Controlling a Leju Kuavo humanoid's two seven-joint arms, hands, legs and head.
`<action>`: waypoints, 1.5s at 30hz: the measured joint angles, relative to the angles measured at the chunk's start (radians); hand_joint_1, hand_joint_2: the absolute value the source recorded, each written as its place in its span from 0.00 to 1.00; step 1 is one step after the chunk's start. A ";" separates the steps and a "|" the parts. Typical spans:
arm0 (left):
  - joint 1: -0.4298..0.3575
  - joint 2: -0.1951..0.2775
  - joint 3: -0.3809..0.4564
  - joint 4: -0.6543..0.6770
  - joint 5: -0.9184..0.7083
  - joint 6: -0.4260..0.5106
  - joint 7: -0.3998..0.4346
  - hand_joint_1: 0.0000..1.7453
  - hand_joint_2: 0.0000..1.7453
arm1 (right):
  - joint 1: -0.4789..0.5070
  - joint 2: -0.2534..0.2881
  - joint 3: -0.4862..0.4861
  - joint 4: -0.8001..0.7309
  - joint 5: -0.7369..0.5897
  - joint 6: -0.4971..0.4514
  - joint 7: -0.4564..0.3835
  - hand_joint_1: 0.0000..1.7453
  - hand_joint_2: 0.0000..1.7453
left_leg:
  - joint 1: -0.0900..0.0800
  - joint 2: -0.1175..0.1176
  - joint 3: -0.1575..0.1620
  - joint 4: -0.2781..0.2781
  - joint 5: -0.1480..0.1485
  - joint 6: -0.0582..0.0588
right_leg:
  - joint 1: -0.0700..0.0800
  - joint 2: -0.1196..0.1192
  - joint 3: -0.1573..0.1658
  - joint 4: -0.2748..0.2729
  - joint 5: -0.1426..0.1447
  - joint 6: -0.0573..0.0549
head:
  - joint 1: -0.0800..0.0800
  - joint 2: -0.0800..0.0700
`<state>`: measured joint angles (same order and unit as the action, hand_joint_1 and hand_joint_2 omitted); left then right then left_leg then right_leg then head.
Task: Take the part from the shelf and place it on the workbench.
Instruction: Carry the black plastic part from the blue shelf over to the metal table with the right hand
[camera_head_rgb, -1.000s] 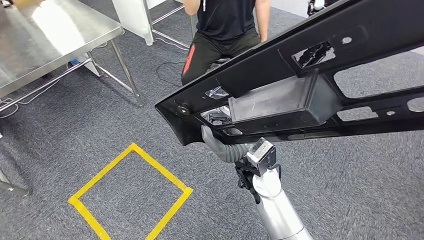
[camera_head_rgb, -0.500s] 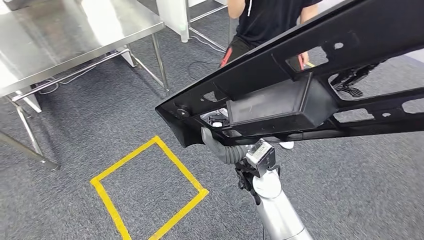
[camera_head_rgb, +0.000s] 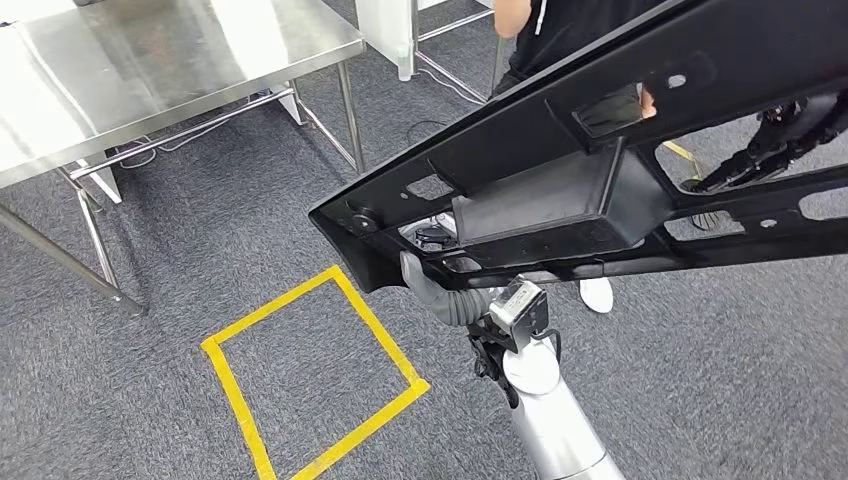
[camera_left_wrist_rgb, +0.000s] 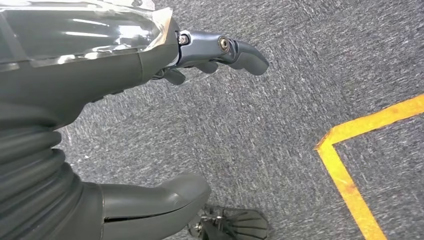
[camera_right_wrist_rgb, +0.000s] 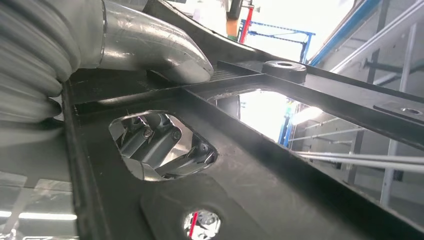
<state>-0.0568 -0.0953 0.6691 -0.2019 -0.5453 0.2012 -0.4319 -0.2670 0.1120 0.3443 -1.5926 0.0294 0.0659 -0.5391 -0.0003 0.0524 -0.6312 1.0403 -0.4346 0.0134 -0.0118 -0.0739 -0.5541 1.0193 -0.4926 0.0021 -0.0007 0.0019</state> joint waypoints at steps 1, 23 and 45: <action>-0.002 0.000 0.000 0.000 0.000 0.000 -0.001 0.00 1.00 | 0.000 0.000 0.000 0.000 0.000 0.000 0.000 1.00 1.00 | -0.005 0.006 0.009 -0.020 0.001 0.005 | 0.002 -0.007 0.002 0.000 -0.003 0.004 | 0.000 0.000; -0.003 -0.002 0.006 0.000 -0.009 -0.001 0.000 0.00 1.00 | -0.017 0.001 -0.001 0.012 -0.017 0.013 0.006 1.00 1.00 | 0.007 -0.070 -0.055 0.137 -0.094 -0.017 | -0.015 0.064 -0.021 0.001 0.024 0.003 | 0.000 0.000; -0.008 -0.007 0.019 0.000 -0.024 0.015 0.007 0.00 1.00 | -0.003 -0.002 -0.016 0.019 -0.033 0.020 0.013 1.00 1.00 | 0.002 -0.090 0.040 -0.040 -0.005 0.028 | -0.006 0.070 -0.056 0.051 0.009 0.055 | 0.007 0.000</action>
<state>-0.0647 -0.1025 0.6878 -0.2018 -0.5696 0.2165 -0.4253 -0.2701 0.1096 0.3284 -1.5732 -0.0035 0.0855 -0.5263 0.0017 -0.0372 -0.5914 1.0004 -0.4395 0.0411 -0.0176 -0.0040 -0.6103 1.0699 -0.4834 0.0568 0.0059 0.0019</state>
